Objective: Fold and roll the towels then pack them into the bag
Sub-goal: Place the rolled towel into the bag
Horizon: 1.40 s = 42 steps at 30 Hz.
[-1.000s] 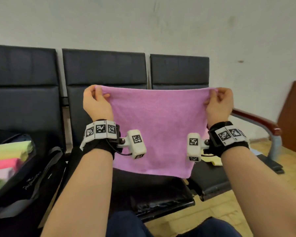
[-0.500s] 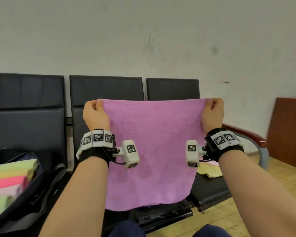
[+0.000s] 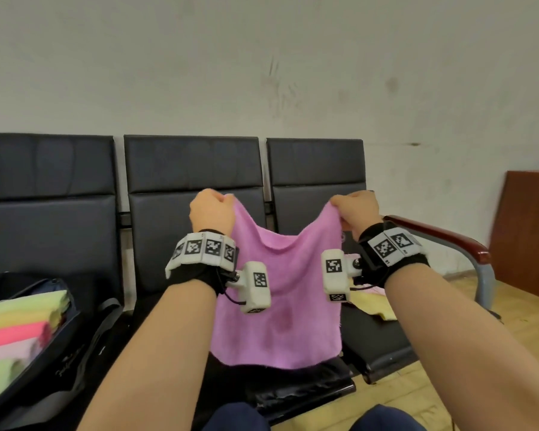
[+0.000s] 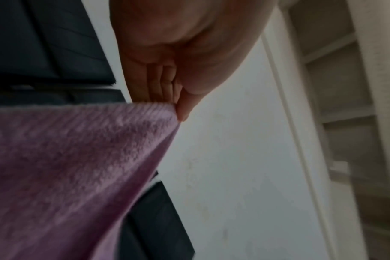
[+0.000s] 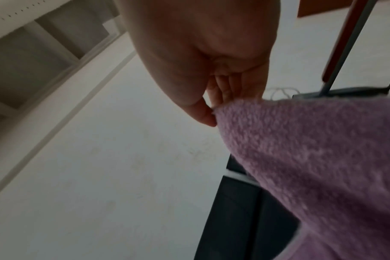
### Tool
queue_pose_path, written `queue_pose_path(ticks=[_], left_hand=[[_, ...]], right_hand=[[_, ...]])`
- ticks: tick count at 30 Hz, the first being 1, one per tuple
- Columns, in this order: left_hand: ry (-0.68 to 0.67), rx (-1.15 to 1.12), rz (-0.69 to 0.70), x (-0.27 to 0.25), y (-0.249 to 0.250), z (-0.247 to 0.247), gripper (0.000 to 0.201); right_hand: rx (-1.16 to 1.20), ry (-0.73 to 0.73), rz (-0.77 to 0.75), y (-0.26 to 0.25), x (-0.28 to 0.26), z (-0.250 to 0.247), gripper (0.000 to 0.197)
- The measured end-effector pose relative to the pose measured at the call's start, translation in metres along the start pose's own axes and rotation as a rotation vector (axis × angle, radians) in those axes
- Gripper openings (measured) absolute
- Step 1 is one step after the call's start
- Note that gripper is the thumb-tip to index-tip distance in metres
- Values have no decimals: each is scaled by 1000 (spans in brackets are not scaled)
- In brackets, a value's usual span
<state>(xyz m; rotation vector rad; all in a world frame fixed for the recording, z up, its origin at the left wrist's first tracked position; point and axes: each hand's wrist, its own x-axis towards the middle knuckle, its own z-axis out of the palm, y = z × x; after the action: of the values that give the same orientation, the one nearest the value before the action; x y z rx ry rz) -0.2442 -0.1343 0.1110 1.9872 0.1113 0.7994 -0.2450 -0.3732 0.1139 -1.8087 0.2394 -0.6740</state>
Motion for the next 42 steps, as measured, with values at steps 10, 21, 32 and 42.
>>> queue_pose_path(ticks=[10,21,32,42], left_hand=[[-236,-199,171,-25,34,41,14],[-347,-411,78,-22,28,47,9],[-822,-592,72,-33,29,36,44],[-677,-411,169,-26,18,41,31]], right_hand=[[266,-401,-3,-25,-44,31,16],[212,-486,-91,-19,-42,24,19],[310,-397,-156,3,-31,22,20],[407,-553,-147,24,-10,-2,15]])
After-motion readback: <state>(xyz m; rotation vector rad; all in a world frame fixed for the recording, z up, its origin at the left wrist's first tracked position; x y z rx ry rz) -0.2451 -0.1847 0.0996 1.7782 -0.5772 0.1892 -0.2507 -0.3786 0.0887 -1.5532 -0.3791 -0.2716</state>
